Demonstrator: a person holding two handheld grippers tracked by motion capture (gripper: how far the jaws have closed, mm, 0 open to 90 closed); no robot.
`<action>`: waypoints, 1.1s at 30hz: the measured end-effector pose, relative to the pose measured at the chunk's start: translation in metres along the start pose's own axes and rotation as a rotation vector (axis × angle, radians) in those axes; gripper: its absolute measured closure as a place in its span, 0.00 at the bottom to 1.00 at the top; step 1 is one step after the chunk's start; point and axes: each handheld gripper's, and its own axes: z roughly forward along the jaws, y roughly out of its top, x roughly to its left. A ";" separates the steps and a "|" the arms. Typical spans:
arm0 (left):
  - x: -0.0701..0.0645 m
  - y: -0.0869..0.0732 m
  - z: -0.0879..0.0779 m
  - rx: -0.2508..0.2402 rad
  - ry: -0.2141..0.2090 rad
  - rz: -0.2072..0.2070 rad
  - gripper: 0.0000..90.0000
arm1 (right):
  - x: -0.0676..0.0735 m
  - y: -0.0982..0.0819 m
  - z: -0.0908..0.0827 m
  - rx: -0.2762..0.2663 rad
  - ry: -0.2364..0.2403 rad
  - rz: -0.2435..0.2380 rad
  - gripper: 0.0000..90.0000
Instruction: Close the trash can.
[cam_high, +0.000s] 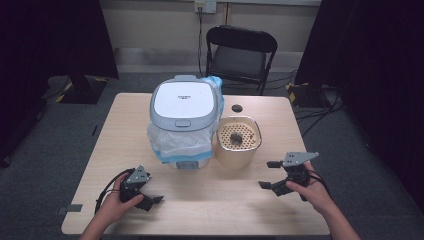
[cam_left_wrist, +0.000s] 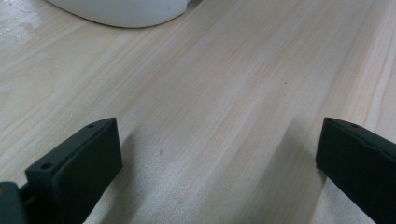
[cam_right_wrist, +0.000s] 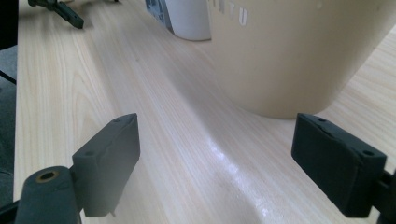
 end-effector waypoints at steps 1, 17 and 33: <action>0.000 0.000 0.000 0.000 0.000 0.001 0.00 | 0.000 -0.001 0.000 0.002 -0.003 -0.001 0.17; 0.000 0.000 0.000 -0.003 0.000 -0.005 0.00 | 0.000 -0.018 -0.005 0.018 -0.021 0.014 0.17; 0.000 0.000 0.000 -0.003 0.000 -0.005 0.00 | -0.003 -0.033 -0.015 0.025 -0.047 0.031 0.17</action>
